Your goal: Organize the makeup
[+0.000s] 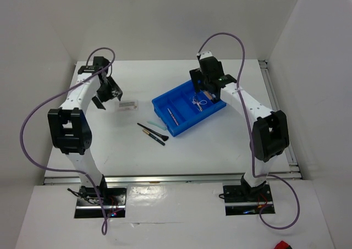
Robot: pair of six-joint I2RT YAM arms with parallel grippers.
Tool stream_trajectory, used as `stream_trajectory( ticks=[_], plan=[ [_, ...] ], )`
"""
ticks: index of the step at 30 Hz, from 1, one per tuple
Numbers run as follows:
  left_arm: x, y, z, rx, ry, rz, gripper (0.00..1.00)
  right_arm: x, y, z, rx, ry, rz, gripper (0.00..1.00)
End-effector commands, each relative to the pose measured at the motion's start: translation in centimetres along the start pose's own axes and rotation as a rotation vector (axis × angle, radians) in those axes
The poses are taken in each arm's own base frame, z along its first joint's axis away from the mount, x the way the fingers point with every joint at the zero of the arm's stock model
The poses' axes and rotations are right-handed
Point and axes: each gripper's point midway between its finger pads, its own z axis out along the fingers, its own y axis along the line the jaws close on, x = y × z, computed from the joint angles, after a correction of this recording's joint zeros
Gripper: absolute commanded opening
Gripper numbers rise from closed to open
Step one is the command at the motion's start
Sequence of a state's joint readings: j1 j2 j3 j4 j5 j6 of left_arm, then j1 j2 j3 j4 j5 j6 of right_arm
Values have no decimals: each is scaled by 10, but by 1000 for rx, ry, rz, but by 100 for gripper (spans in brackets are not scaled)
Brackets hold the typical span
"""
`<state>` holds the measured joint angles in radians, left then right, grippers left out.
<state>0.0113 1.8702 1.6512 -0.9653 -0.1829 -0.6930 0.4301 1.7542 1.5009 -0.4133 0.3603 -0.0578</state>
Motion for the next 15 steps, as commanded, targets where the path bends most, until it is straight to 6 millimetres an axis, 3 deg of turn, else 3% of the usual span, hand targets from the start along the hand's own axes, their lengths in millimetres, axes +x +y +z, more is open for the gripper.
stream_trajectory(
  ticks=[1,4,5,8,11,15],
  plan=[
    [26,-17,0,-22,109,-293,90,-31,-2,-20,4,-75,4,100],
    [38,-50,8,23,215,-372,94,-33,-3,-24,4,-83,7,100],
    [44,-53,22,-5,257,-395,94,-34,1,-25,-4,-86,2,100],
    [38,-69,28,22,283,-438,97,-34,-3,-34,-4,-97,7,100],
    [34,-77,35,10,270,-467,99,-34,-5,-44,-12,-109,11,100],
    [30,-74,45,-60,231,-521,100,-24,-3,-48,-31,-92,3,100]
  ],
)
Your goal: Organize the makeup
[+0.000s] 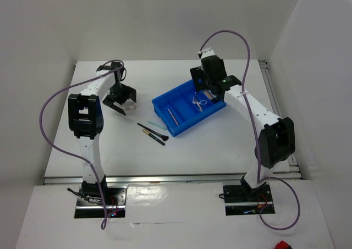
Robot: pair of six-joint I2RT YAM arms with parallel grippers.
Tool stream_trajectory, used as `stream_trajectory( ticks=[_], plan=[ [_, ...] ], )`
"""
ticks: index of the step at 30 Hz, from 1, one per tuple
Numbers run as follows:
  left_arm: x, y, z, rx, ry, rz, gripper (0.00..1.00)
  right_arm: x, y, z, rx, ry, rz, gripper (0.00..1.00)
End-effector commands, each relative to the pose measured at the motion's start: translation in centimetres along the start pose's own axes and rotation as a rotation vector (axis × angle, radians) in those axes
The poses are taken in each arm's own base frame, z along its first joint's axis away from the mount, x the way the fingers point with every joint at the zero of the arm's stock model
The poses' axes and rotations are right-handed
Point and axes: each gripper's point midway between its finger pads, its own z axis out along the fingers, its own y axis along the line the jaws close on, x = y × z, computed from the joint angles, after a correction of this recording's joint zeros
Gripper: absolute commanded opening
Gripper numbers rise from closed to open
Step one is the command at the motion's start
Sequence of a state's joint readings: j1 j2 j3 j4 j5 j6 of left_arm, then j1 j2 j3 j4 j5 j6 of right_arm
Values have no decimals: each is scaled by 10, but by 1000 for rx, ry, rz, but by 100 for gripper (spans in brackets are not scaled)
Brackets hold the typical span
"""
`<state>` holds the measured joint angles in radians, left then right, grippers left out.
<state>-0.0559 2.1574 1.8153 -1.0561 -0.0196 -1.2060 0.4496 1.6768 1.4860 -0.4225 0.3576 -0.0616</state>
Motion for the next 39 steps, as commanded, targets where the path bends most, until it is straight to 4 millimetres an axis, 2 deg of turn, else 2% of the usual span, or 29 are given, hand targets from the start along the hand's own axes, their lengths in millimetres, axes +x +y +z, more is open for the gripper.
stream_trajectory(
  ticks=[1,5,6,8,10,18,20,24,28,30,31,33,34,39],
  plan=[
    [-9,-12,-16,3,-45,-120,100,-12,-5,-26,-14,-44,2,100],
    [-13,-22,-16,6,-70,-185,100,-7,-4,-34,-32,-46,2,100],
    [-14,-20,-8,-21,-74,-200,100,-8,-5,-38,-33,-46,11,100],
    [-11,-24,-5,-35,-69,-224,100,-3,-5,-41,-42,-36,7,100],
    [-10,-17,4,-95,-60,-231,100,0,-6,-44,-42,-28,14,100],
    [-16,-13,-3,-96,-128,-255,100,12,-6,-51,-52,-7,6,100],
    [-17,-11,-6,-107,-136,-265,100,10,-7,-53,-52,-15,18,100],
    [-19,-10,10,-150,-135,-279,100,10,-5,-54,-61,-15,18,100],
    [-20,-19,17,-132,-129,-295,100,7,-5,-57,-70,-24,21,100],
    [-22,-22,18,-118,-133,-308,100,14,0,-58,-87,-15,12,100],
    [-20,-20,21,-128,-131,-321,100,10,3,-64,-96,-31,11,100],
    [-21,-21,23,-116,-135,-331,100,17,8,-67,-113,-22,12,100],
    [-19,-17,29,-129,-132,-330,100,19,7,-70,-113,-24,12,100],
    [-15,-11,38,-157,-116,-338,100,22,1,-78,-95,-20,33,100]
  ],
)
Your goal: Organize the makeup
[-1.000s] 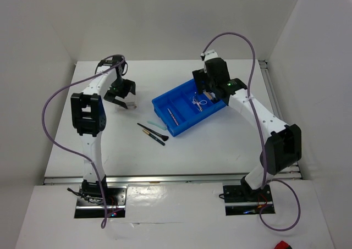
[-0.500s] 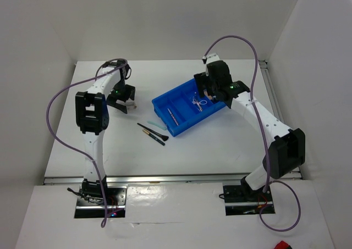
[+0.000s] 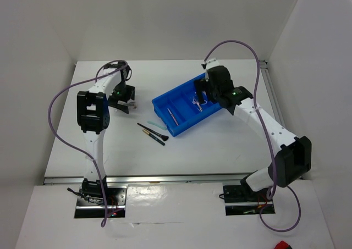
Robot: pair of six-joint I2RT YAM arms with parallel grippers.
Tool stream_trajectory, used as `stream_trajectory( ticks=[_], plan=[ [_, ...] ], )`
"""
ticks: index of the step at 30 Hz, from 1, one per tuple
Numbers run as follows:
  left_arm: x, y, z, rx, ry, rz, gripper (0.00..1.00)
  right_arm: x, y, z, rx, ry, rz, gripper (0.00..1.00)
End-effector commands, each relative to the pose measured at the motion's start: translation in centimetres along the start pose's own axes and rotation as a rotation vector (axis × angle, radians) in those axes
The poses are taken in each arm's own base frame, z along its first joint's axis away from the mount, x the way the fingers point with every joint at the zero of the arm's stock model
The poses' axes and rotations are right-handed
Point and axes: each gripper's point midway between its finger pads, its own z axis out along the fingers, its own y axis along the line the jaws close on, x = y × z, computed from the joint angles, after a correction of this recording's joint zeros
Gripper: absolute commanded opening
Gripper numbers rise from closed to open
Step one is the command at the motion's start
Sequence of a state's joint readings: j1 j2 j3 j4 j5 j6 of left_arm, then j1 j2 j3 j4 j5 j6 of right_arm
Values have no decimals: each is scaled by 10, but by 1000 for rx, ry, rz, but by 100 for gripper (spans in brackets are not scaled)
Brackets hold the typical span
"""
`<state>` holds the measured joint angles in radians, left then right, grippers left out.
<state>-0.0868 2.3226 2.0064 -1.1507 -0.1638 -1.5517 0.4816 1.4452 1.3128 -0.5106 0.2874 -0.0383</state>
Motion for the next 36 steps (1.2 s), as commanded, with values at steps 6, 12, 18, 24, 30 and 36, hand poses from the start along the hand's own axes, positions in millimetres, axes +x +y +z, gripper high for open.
stream_trajectory(
  ticks=[6,12,18,24,30,36],
  plan=[
    [1,22,22,-89,-20,2,99,0,0,-23,-6,-25,46,100],
    [-6,24,23,-64,-55,130,100,8,14,-10,-27,1,23,100],
    [-21,23,25,-57,-93,172,99,5,21,-4,-36,2,15,100],
    [-21,23,31,-82,-88,186,87,7,21,-1,-25,11,22,100],
    [-23,26,27,-77,-99,211,53,10,19,-2,-16,20,18,100],
    [-40,-6,-35,124,-169,377,22,10,9,-3,45,33,44,100]
  ],
)
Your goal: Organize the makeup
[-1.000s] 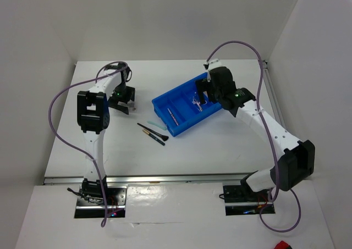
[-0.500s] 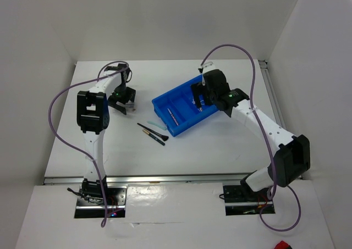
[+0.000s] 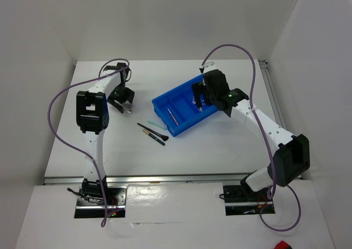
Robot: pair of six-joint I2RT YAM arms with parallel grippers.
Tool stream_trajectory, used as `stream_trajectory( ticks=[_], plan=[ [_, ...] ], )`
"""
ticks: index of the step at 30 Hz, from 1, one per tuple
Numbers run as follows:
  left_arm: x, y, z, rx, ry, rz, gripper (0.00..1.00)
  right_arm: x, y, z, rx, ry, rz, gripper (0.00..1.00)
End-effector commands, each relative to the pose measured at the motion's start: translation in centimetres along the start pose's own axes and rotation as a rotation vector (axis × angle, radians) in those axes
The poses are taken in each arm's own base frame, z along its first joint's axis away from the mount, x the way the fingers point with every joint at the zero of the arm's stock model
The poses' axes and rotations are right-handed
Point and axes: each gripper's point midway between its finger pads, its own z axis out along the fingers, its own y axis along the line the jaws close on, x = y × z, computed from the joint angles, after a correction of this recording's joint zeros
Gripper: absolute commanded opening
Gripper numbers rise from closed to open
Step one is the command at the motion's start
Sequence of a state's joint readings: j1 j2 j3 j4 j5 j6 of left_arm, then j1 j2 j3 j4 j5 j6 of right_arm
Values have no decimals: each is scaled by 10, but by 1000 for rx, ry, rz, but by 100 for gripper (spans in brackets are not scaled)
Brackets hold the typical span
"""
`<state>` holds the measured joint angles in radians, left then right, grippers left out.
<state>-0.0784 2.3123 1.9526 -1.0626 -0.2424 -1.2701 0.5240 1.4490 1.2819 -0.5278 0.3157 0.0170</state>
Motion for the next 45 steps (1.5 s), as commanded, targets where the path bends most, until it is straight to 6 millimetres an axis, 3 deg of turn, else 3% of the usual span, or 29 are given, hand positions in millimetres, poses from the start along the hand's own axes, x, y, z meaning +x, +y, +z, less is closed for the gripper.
stream_trajectory(
  ticks=[1,6,8,9,12,13,15,17,19,21,22,26,29,36,41,45],
  plan=[
    [-31,-9,-55,130,-106,143,19,-5,-7,-1,60,-2,27,100],
    [-28,-32,-117,340,-170,315,1,-2,-11,1,106,21,85,100],
    [-20,-36,-131,389,-157,369,0,-5,-11,4,116,26,101,100],
    [-14,-42,-147,422,-173,398,0,-5,-11,5,126,34,112,100],
    [5,-48,-164,454,-178,492,0,-2,-16,6,150,53,150,100],
    [22,-53,-180,493,-177,535,0,-2,-20,5,159,60,168,100],
    [44,-57,-189,523,-154,591,0,-2,-28,4,178,68,217,100],
    [81,-61,-203,579,-104,661,0,5,-42,6,211,90,305,100],
    [109,-65,-212,622,-58,691,0,4,-58,2,229,82,415,100],
    [144,-70,-211,636,-18,730,0,0,-66,-6,224,59,486,100],
    [166,-73,-220,664,4,751,0,4,-74,-8,236,59,533,100],
    [210,-84,-224,696,36,775,0,2,-85,-28,246,10,600,100],
    [231,-95,-224,727,50,766,0,3,-90,-32,254,0,619,100],
    [254,-103,-206,704,85,719,0,5,-98,-40,285,-4,624,100],
    [259,-110,-193,683,52,665,0,7,-98,-41,285,-4,624,100],
    [264,-115,-170,639,57,647,0,7,-98,-41,285,-4,624,100]
  ],
)
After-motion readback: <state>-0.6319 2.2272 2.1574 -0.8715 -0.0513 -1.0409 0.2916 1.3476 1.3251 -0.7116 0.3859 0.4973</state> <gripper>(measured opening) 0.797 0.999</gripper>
